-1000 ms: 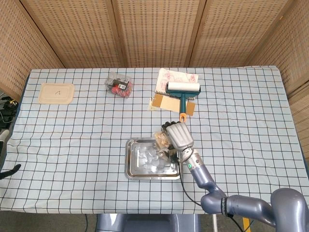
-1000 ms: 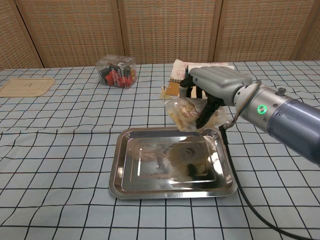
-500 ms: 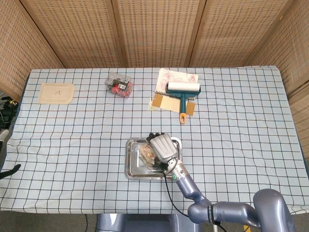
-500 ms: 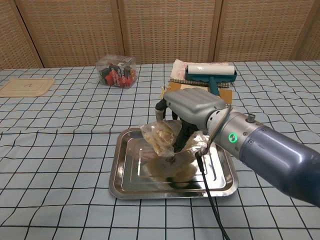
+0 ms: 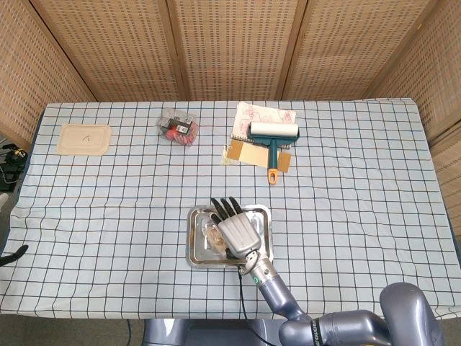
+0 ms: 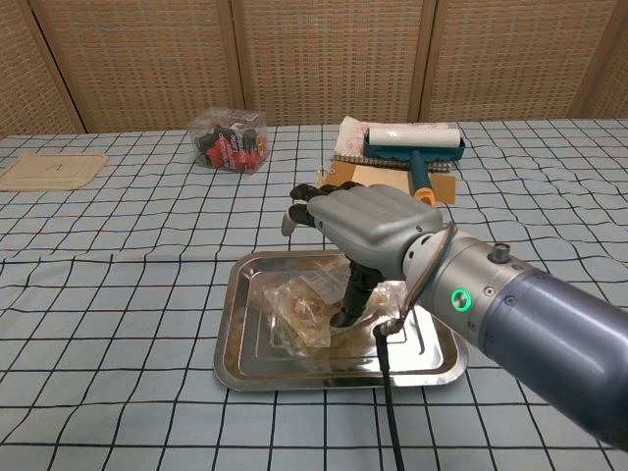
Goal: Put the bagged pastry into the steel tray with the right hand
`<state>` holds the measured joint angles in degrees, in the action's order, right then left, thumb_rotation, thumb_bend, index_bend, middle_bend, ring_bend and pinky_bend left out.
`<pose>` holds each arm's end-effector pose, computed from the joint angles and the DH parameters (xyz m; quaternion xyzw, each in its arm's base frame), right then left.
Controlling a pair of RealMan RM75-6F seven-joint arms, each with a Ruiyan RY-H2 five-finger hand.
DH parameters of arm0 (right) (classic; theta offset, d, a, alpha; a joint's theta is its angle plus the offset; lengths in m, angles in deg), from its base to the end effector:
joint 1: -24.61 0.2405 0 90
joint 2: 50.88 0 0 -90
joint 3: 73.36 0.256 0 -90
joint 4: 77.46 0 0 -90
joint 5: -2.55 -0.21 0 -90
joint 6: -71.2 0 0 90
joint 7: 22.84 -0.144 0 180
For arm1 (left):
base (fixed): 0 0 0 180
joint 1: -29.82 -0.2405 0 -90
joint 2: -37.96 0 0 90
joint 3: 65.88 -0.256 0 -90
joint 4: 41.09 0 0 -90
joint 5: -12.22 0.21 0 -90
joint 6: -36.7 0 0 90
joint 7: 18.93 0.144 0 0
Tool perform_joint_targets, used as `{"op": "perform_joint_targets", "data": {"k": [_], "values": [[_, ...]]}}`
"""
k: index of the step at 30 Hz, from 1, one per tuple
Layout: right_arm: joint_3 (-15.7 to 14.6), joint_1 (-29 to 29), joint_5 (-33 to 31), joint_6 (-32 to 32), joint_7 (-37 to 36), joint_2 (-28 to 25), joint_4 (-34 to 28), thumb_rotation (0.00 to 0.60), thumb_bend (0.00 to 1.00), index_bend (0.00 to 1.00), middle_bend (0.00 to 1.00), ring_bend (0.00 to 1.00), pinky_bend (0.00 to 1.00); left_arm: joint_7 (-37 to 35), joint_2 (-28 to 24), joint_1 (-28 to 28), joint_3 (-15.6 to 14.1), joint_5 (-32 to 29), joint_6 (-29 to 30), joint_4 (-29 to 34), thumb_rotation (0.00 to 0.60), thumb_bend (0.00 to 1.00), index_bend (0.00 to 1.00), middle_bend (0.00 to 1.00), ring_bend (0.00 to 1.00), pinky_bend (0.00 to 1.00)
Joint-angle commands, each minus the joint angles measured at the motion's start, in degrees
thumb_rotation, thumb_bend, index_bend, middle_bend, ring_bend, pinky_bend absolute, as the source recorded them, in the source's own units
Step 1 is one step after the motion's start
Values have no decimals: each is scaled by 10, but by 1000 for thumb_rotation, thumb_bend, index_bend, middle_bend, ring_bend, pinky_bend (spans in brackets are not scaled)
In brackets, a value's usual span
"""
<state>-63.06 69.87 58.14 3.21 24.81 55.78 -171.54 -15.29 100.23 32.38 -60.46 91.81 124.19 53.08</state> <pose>-0.0502 -0.2729 -0.0835 0.7643 -0.3393 0.3771 0.3981 -0.3227 0.1760 0.1844 -0.5468 -0.3793 -0.3645 0.6514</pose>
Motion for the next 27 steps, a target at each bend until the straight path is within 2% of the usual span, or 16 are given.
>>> {"op": "perform_joint_targets", "data": {"k": [1, 8, 11, 16, 20, 27], "values": [[-9, -9, 17, -28, 23, -19, -23, 600, 210, 223, 0, 0, 0, -5, -2, -2, 0, 2, 3, 1, 600, 0, 0, 0, 0, 0], [-30, -39, 59, -74, 31, -86, -64, 600, 210, 223, 0, 0, 0, -9, -4, -4, 0, 3, 6, 1, 600, 0, 0, 0, 0, 0], [-74, -80, 124, -94, -40, -166, -86, 600, 210, 223, 0, 0, 0, -3, -2, -5, -2, 5, 7, 2, 600, 0, 0, 0, 0, 0], [-133, -136, 218, -128, -149, -242, -51, 600, 209, 200, 0, 0, 0, 15, 5, -4, -5, 14, 11, 3, 600, 0, 0, 0, 0, 0], [-150, -169, 238, -148, -211, -271, -28, 600, 198, 146, 0, 0, 0, 20, 10, -4, -8, 20, 12, 2, 600, 0, 0, 0, 0, 0], [-165, -257, 262, -219, -367, -305, 75, 600, 189, 61, 0, 0, 0, 10, 17, -7, -13, 28, 15, -15, 600, 0, 0, 0, 0, 0]]}}
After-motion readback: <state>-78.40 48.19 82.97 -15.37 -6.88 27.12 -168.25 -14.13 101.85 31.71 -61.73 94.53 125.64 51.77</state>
